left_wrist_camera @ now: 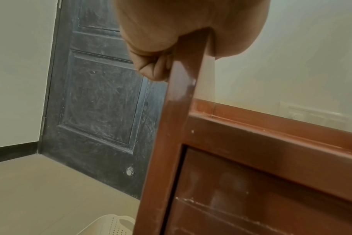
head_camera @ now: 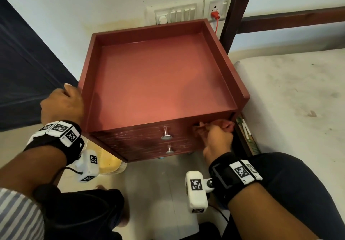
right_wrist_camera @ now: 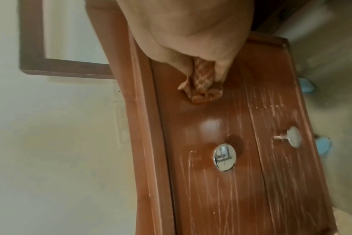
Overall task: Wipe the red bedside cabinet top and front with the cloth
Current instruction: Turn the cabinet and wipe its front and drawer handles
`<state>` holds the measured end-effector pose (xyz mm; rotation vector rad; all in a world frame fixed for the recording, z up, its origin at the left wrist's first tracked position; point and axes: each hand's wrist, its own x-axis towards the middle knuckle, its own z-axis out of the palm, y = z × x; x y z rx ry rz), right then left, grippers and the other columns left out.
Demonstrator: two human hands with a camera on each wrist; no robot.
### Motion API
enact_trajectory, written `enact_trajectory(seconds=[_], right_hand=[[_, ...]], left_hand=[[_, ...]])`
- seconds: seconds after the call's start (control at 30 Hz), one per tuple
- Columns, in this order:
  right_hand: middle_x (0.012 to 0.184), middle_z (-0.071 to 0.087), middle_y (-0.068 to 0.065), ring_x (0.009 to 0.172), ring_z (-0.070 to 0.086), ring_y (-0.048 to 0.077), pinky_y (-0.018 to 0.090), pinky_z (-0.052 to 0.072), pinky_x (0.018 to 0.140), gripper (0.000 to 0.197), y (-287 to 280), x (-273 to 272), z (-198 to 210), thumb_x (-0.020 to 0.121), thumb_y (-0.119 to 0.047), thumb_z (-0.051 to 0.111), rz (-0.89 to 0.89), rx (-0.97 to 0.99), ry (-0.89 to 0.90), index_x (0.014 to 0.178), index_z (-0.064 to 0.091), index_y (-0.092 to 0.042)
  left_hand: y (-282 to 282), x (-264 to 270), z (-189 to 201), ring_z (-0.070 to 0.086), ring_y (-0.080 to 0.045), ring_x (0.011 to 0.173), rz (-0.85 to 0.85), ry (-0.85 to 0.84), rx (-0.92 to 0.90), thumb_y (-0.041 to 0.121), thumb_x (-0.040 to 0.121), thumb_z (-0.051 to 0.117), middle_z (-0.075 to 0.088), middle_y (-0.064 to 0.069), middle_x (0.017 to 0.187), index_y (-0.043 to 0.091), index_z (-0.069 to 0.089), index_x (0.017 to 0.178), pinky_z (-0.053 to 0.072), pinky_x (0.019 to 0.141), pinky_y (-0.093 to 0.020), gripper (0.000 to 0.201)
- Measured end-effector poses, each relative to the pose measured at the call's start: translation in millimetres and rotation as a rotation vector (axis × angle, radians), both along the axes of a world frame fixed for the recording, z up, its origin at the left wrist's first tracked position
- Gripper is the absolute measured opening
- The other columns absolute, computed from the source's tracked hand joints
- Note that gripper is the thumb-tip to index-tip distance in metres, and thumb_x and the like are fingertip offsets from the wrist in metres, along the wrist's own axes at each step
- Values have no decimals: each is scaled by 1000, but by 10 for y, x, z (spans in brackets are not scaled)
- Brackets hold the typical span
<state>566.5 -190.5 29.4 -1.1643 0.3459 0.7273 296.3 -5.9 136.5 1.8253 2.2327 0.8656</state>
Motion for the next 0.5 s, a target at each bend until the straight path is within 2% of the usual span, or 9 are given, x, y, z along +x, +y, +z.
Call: enact_trajectory(seconds=[0.07, 0.13, 0.23, 0.3, 0.37, 0.4, 0.5], right_hand=[[104, 72, 22, 72, 69, 30, 50, 63, 67, 51, 43, 13, 51, 78, 4, 50, -97, -1, -51, 128, 58, -4], [115, 69, 20, 78, 69, 30, 53, 62, 71, 54, 79, -32, 47, 81, -12, 49, -105, -23, 21, 134, 53, -13], [109, 65, 12, 82, 67, 28, 46, 61, 79, 33, 56, -35, 95, 93, -19, 41, 42, -15, 207, 122, 58, -19], [105, 66, 11, 82, 67, 26, 49, 59, 87, 35, 38, 5, 59, 95, -14, 38, 125, -26, 277, 118, 65, -17], [102, 68, 11, 80, 67, 27, 48, 60, 82, 39, 45, 3, 113, 93, -12, 38, 91, 19, 205, 122, 63, -15], [106, 67, 11, 85, 68, 27, 49, 61, 82, 42, 69, -17, 99, 91, -14, 40, 45, 36, 115, 129, 58, -16], [136, 58, 9, 119, 61, 29, 54, 51, 103, 71, 67, -210, 134, 77, -30, 47, 78, -116, -140, 147, 36, -26]], left_hand=[[13, -3, 10, 62, -51, 95, -11, -6, 0, 47, 101, 29, 65, -28, 94, 3, 63, 89, 42, 77, -47, 56], [22, -6, 9, 62, -51, 94, -18, -13, -3, 48, 101, 30, 66, -29, 95, 5, 62, 87, 40, 75, -45, 55], [15, -5, 14, 62, -51, 95, -14, -18, 2, 48, 100, 29, 67, -30, 97, 3, 64, 89, 43, 77, -48, 58], [4, -8, 10, 62, -51, 93, -16, -21, 2, 49, 100, 28, 66, -29, 95, 3, 63, 88, 44, 77, -48, 59], [-7, -4, 5, 62, -50, 91, -18, -23, -3, 49, 99, 28, 66, -28, 93, 4, 61, 85, 43, 76, -47, 57], [-7, 0, 8, 62, -50, 91, -19, -26, -3, 49, 99, 27, 65, -28, 93, 5, 60, 84, 44, 76, -48, 57], [1, -6, 20, 62, -51, 92, -20, -29, -7, 49, 98, 28, 66, -30, 96, 5, 60, 85, 47, 80, -51, 56]])
